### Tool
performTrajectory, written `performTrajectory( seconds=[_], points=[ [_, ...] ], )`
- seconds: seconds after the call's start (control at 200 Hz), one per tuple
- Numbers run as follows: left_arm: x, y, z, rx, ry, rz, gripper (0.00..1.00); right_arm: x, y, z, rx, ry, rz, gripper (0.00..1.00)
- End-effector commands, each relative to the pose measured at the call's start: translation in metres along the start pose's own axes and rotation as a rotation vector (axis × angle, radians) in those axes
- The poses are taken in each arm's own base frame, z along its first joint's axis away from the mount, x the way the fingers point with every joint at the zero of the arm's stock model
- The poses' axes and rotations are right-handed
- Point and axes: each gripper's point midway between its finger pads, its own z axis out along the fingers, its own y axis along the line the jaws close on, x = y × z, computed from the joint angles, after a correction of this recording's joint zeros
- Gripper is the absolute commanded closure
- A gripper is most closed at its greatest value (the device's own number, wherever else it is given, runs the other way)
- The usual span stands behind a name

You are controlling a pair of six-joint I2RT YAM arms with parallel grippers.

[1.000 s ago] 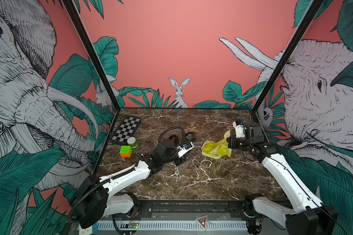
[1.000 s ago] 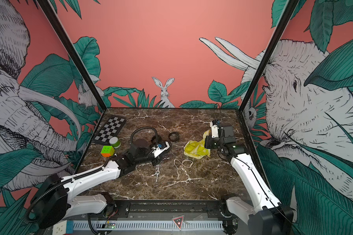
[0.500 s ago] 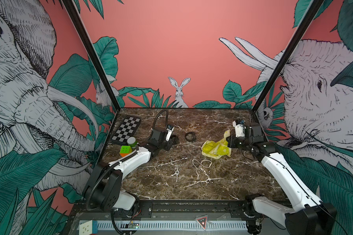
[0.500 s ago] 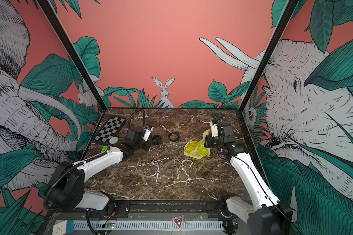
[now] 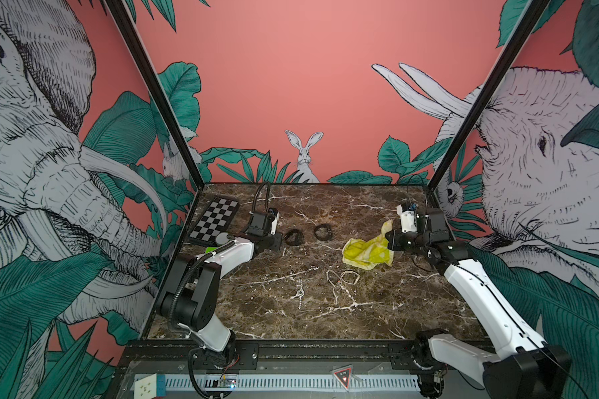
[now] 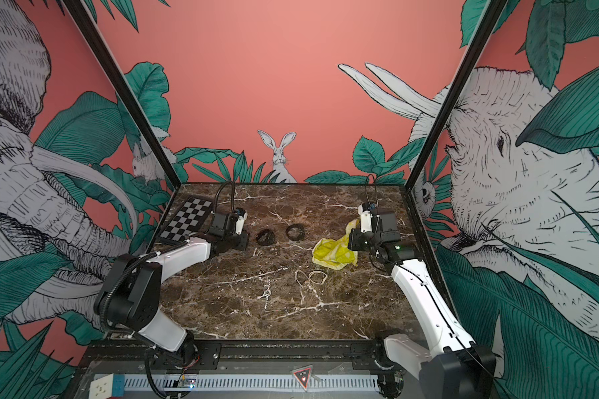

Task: Wipe the watch dial
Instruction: Place the watch at the center of the board.

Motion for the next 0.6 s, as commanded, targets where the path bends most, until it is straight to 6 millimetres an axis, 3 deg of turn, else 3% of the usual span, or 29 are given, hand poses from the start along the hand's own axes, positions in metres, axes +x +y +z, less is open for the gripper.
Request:
performTrajectory(
  seconds=[0.0, 0.31, 0.45, 0.595],
  points=[
    [-0.001, -0.002, 0.004, 0.024, 0.034, -0.044, 1.00, -0.020, 0.004, -0.013, -0.007, -0.078, -0.005, 1.00],
    [0.011, 0.011, 0.018, 0.004, 0.092, -0.114, 0.95, -0.018, 0.002, -0.015, 0.000, -0.078, 0.000, 1.00],
    [0.015, 0.016, 0.019, -0.013, 0.107, -0.151, 0.76, -0.019, 0.003, -0.018, -0.005, -0.082, -0.001, 1.00],
    [0.007, 0.014, 0.013, 0.001, 0.065, -0.154, 0.64, -0.020, 0.003, -0.020, -0.006, -0.083, 0.001, 1.00]
  ],
)
